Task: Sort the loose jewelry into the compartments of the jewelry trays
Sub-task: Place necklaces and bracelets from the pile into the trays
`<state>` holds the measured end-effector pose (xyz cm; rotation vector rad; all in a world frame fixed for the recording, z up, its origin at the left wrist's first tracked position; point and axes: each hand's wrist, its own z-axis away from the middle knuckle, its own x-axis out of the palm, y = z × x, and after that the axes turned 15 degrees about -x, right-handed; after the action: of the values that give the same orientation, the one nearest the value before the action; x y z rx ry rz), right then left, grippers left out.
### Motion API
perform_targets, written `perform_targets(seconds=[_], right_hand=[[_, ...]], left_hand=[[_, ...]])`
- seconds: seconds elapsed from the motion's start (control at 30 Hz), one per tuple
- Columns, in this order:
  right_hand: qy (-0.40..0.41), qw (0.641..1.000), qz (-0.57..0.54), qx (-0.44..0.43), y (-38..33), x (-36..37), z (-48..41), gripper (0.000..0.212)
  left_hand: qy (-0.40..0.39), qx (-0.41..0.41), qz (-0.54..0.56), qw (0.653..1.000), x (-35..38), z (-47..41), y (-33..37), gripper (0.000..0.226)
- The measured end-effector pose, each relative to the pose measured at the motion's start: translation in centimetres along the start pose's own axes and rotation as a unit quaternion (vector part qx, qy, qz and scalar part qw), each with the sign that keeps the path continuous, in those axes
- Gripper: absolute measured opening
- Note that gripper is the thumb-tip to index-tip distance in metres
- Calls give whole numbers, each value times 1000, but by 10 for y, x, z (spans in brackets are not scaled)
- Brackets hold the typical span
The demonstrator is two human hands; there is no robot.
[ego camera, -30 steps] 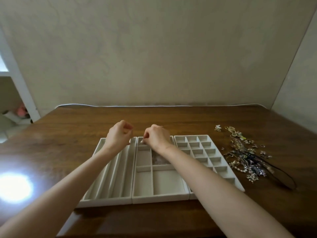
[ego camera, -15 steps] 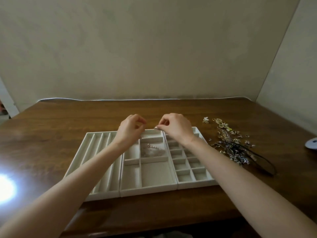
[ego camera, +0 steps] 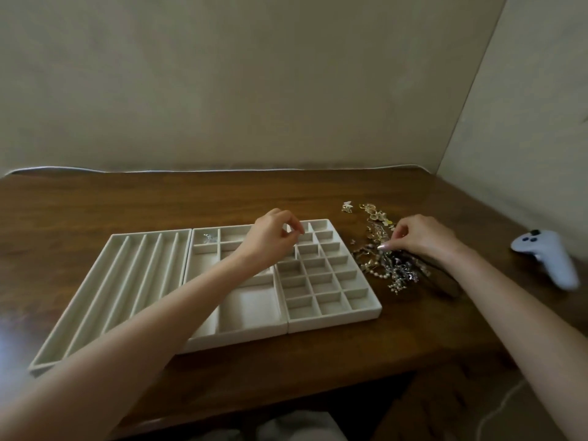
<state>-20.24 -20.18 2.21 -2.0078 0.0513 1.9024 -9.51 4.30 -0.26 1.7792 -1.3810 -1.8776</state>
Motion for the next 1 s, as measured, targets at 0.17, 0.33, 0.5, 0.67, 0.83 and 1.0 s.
perform_targets(seconds=[0.17, 0.33, 0.5, 0.67, 0.83, 1.0], right_hand=[[-10, 999, -28, 14, 4, 8, 1, 24], [39, 996, -78, 3, 10, 1, -5, 18], [107, 982, -153, -16, 11, -13, -9, 13], [124, 946, -292, -59, -6, -30, -9, 9], [113, 880, -450, -103, -33, -37, -13, 17], [99, 827, -540, -120, -60, -27, -17, 20]], left_hand=[[-6, 1, -1, 1000, 5, -1, 4, 10], [-10, -1, -5, 1000, 1, -2, 2, 10], [-21, -3, 9, 1000, 1, -1, 4, 11], [-92, -9, 60, 994, 5, 0, 13, 12], [-206, -38, 186, 960, 4, 4, 31, 25], [-228, -62, 228, 944, -1, 7, 41, 39]])
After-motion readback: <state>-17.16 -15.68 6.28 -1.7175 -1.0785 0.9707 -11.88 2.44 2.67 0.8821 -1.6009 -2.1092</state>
